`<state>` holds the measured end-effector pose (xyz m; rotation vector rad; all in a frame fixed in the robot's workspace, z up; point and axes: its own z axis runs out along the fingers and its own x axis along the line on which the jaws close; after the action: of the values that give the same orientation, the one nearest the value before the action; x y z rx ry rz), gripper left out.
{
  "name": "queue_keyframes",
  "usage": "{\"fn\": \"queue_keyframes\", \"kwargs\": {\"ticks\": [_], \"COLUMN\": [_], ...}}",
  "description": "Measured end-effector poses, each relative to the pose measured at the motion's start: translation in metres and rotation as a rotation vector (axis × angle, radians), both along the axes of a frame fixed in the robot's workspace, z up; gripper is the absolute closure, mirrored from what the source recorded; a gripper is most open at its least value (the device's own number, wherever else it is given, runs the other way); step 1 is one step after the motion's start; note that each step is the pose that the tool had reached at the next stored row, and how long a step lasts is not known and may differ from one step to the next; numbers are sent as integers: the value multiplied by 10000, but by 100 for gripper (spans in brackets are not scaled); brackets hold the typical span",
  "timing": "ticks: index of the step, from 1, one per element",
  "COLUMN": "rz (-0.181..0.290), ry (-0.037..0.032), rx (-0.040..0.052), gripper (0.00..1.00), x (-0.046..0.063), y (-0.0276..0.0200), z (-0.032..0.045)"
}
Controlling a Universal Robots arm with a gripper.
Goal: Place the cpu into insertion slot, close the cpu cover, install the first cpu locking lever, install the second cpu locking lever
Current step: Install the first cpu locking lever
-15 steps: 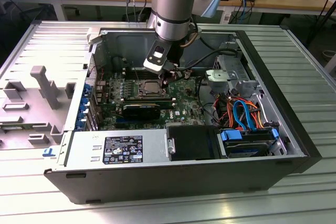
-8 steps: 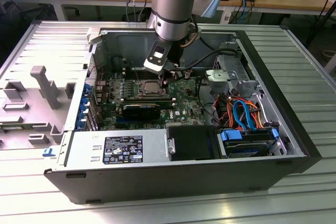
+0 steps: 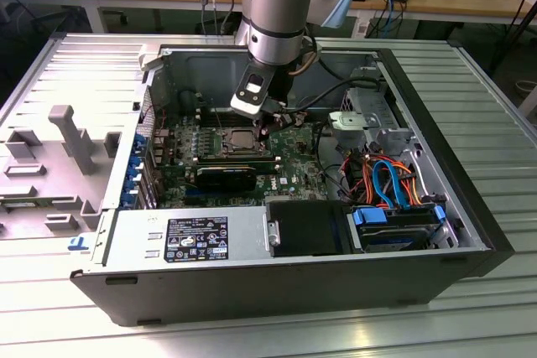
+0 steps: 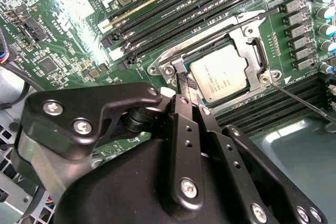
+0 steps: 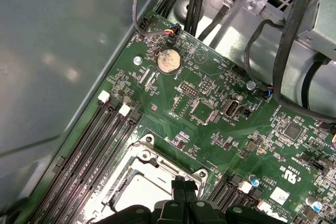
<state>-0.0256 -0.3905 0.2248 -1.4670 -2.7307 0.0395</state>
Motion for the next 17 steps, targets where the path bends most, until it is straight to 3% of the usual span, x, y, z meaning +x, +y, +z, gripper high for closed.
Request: {"fn": "queue_keyframes", "kwargs": {"ticks": [17], "rz": [821], "ry": [0], "rx": [0], "gripper": [89], "x": [0], "y": [0], "z": [-1]}}
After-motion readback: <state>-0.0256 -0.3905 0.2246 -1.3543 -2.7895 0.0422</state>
